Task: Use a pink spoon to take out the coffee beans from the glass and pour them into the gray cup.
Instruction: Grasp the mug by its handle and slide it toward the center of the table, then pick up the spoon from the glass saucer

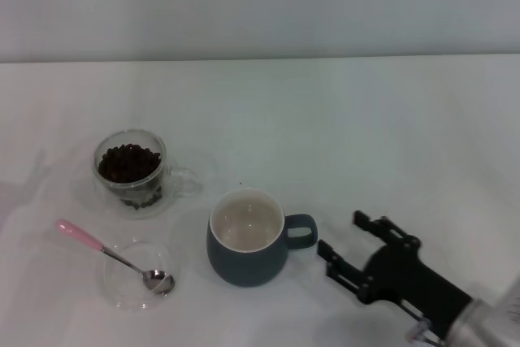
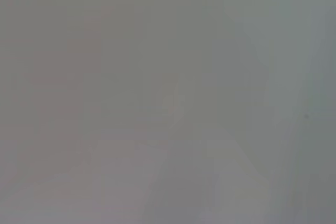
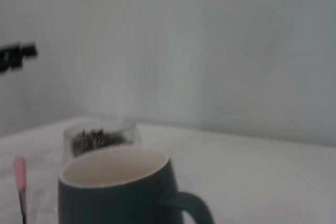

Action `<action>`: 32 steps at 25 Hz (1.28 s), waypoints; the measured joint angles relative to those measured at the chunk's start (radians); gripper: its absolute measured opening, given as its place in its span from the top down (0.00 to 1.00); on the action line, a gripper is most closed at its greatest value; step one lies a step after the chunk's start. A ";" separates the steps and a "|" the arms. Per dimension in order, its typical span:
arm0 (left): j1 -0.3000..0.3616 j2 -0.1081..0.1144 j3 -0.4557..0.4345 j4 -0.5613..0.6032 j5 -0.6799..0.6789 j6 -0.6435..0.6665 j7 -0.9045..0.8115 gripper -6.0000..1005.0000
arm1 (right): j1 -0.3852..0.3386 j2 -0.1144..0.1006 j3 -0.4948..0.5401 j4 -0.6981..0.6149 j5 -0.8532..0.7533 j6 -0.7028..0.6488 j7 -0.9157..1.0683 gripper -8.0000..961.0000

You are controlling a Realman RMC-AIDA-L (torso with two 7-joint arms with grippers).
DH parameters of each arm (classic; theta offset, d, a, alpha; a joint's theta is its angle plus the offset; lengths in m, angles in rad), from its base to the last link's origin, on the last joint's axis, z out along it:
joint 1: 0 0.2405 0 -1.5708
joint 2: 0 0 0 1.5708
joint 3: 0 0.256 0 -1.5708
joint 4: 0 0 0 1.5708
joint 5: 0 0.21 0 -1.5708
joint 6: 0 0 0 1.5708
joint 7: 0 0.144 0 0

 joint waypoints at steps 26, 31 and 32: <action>0.230 0.023 0.011 -0.011 0.254 -0.047 -0.707 0.12 | 0.001 0.002 0.287 -0.268 0.120 -0.351 0.187 0.09; 0.190 0.035 0.011 0.010 0.381 -0.058 -0.769 0.12 | 0.054 0.002 0.289 -0.281 0.120 -0.294 0.183 0.09; 0.184 0.035 0.011 0.016 0.397 -0.058 -0.773 0.12 | 0.061 0.002 0.289 -0.284 0.120 -0.288 0.183 0.09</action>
